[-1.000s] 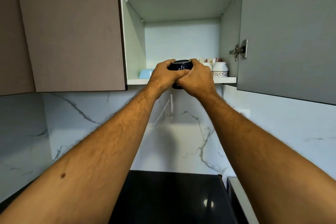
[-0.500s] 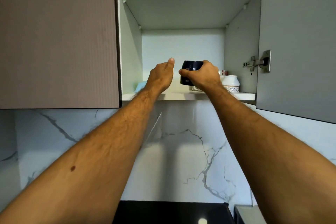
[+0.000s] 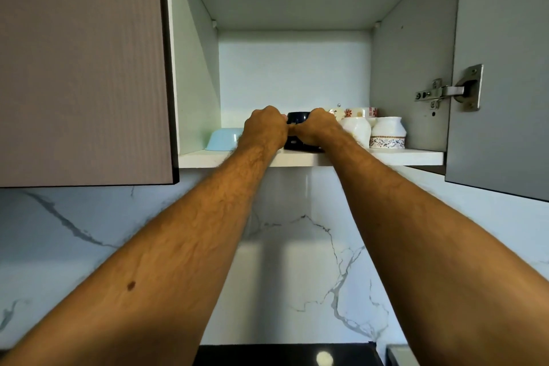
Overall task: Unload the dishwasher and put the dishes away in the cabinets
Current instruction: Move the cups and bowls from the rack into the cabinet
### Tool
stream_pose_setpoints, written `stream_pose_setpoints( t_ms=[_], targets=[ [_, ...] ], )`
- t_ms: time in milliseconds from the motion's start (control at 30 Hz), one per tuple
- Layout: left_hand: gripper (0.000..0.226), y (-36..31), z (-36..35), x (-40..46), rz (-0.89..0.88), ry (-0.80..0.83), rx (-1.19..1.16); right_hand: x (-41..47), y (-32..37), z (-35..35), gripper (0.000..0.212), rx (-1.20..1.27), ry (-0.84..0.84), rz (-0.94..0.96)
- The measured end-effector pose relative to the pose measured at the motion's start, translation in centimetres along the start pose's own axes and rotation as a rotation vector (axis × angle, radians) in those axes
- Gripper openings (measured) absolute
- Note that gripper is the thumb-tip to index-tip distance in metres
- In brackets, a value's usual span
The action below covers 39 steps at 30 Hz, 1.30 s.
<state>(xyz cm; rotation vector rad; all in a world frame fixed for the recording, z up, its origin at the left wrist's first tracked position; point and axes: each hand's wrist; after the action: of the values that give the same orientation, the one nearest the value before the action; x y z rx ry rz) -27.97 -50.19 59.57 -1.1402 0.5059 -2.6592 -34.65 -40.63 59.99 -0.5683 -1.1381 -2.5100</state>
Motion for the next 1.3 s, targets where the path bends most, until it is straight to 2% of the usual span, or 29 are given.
stream_pose_setpoints(
  t_ms=[100, 267, 500, 767, 933, 1167, 1300],
  targets=[
    [0.032, 0.1, -0.1, 0.1, -0.003, 0.006, 0.0, 0.2, 0.0, -0.3, 0.076, 0.03, -0.01, -0.016],
    [0.042, 0.3, -0.1, 0.1, 0.069, -0.033, -0.16, -0.3, -0.2, -0.5, 0.085, 0.065, -0.026, 0.058],
    [0.04, 0.4, -0.1, -0.4, 0.07, -0.021, -0.137, -0.7, -0.2, -0.1, 0.055, 0.033, -0.081, 0.119],
    [0.027, 0.4, 0.1, -0.8, 0.047, 0.048, -0.065, -1.3, -0.1, 0.1, 0.056, -0.047, -0.148, 0.183],
    [0.025, 0.6, -0.1, -0.6, 0.028, 0.047, -0.041, -1.3, 0.0, 0.0, 0.05, -0.128, -0.156, 0.228],
    [0.028, 0.7, -0.3, -0.7, -0.005, 0.005, -0.047, -1.4, 0.0, -0.1, 0.056, -0.191, -0.159, 0.194],
    [0.023, 0.9, -0.5, -0.8, -0.014, -0.054, -0.067, -2.2, 0.0, 0.1, 0.065, -0.191, -0.269, 0.14]
  ],
)
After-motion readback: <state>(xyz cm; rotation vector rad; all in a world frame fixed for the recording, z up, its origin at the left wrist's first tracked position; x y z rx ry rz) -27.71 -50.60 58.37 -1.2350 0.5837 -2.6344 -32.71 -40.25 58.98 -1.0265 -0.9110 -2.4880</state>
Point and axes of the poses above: each hand's wrist, its own x-axis towards the middle knuckle, its own z-axis out of the back of the hand, y = z × x, and after that the axes turned 5 degrees about -z, right-handed
